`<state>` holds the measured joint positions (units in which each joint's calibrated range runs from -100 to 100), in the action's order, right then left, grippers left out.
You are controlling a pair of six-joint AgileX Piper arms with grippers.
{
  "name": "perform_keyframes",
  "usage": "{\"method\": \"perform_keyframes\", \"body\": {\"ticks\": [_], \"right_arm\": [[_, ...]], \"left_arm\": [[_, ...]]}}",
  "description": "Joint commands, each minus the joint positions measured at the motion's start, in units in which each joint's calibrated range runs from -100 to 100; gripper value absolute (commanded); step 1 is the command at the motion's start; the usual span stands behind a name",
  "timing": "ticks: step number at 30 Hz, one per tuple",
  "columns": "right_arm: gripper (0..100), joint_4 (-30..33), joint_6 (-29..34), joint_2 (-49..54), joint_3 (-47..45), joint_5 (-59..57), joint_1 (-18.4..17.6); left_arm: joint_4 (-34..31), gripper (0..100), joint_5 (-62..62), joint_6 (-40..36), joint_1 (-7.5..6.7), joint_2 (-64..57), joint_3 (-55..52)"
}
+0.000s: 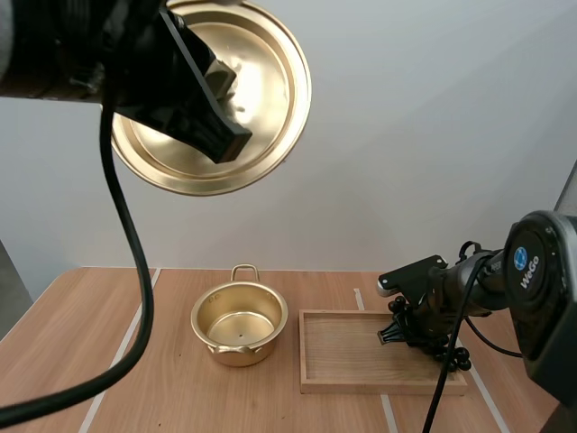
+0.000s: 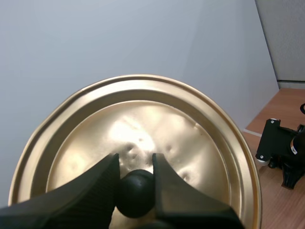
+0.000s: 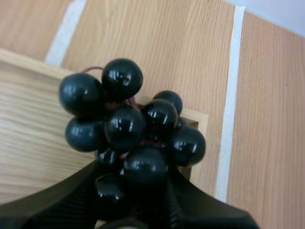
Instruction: Open the lid, put the grape in the pot, and close it
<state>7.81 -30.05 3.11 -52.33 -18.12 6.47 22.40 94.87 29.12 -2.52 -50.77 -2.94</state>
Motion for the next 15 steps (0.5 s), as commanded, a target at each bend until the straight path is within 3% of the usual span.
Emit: {"method": "perform_keyframes", "body": {"ticks": [1, 6, 11, 15], "right_arm": [[0, -4.2, -0.2, 9.4, -0.3, 0.9, -0.7], [0, -7.8, -0.2, 24.7, -0.3, -0.8, -4.6], [0, -8.2, -3.7, 35.4, 2.3, -4.8, -13.4], [0, -8.2, -3.9, 36.9, 6.0, -7.8, -21.0]], "left_arm": [[-0.8, 0, -0.3, -1.9, -0.19, -2.2, 6.5], [-2.4, 0, -0.3, -4.0, -0.19, -2.2, 13.5], [-5.7, 0, 0.1, -7.1, -0.19, -2.2, 19.2], [-8.7, 0, 1.0, -8.9, -0.19, -2.2, 21.8]]}}
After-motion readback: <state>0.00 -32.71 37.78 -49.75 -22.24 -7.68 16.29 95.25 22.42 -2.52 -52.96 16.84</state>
